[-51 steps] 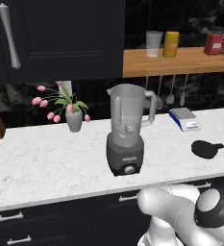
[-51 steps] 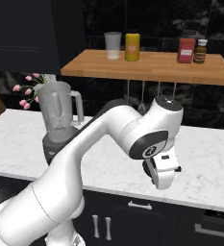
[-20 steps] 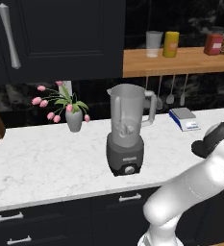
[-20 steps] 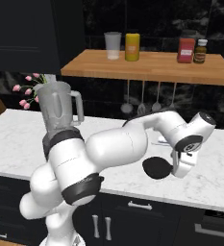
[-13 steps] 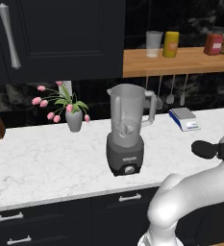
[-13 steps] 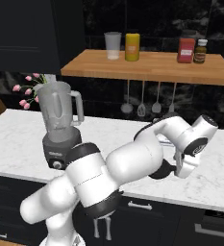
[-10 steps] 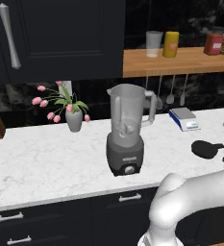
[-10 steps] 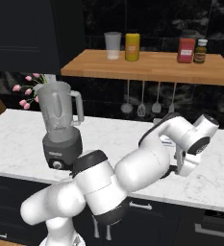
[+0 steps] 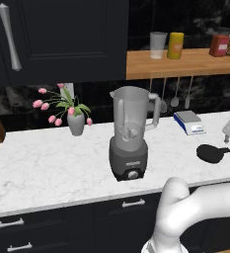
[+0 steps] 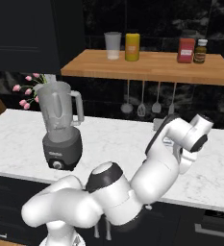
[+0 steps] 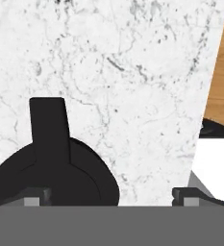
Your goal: Close the lid blender by securely placing the lid on top.
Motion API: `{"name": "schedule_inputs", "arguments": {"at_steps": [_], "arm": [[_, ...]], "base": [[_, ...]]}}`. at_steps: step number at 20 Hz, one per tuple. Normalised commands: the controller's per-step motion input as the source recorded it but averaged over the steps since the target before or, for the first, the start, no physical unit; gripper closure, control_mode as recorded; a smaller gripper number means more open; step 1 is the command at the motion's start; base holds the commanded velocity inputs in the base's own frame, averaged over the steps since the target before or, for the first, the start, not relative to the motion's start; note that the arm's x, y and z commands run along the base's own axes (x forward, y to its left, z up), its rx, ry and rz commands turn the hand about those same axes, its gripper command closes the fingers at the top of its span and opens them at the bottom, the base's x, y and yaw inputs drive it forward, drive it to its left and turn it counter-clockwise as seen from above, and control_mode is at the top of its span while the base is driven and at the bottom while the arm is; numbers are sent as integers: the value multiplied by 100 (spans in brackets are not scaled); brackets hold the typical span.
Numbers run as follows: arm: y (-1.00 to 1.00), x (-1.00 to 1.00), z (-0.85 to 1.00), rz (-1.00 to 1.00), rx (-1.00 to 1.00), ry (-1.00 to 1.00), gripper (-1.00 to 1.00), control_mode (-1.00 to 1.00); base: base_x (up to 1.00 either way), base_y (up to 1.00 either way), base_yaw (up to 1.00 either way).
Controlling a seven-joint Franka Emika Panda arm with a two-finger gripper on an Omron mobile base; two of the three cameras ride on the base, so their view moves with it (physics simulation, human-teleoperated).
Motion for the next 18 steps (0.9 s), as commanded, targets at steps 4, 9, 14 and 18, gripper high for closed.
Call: {"name": "schedule_inputs", "arguments": {"at_steps": [4, 9, 14, 18], "arm": [[0, 0, -53, -1, -8, 13, -100, -100], [0, 1, -26, -2, -3, 5, -100, -100], [0, 1, -17, 0, -2, 0, -100, -100], [0, 0, -2, -1, -1, -9, -100, -100]], "base": [[0, 0, 0], [0, 0, 0], [0, 0, 0], [0, 0, 0]]}}
